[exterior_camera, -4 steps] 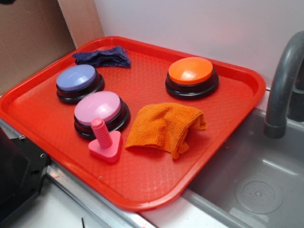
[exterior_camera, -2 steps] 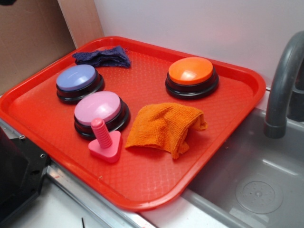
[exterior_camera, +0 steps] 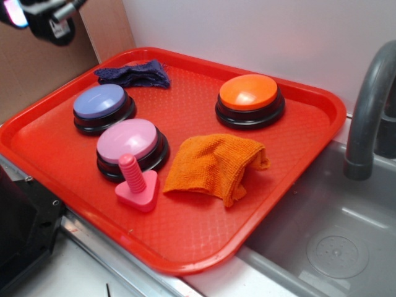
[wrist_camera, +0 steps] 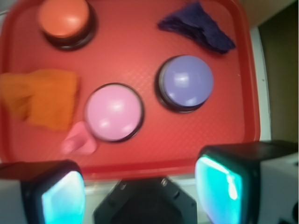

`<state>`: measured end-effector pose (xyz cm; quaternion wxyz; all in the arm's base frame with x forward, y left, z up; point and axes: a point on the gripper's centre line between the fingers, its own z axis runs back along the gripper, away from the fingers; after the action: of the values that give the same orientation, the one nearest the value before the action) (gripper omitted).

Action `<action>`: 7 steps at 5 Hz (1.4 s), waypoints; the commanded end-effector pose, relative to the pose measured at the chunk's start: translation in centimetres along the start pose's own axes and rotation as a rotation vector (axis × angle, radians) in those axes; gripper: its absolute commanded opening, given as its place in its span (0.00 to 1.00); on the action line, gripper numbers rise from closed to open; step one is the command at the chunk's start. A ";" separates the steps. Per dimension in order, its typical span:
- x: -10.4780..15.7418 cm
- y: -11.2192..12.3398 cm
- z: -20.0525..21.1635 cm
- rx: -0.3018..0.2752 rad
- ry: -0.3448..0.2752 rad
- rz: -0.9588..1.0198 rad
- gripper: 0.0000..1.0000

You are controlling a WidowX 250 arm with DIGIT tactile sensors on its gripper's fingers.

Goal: Push the pink button.

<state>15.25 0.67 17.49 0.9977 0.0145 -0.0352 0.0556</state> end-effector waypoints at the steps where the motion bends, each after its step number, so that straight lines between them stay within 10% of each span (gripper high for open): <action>1: 0.3 0.5 -6.8 0.026 0.048 0.211 1.00; 7: 0.9 -2.0 -13.7 0.083 0.132 0.138 1.00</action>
<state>18.62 -1.74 4.77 0.9919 0.0395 0.0060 0.1204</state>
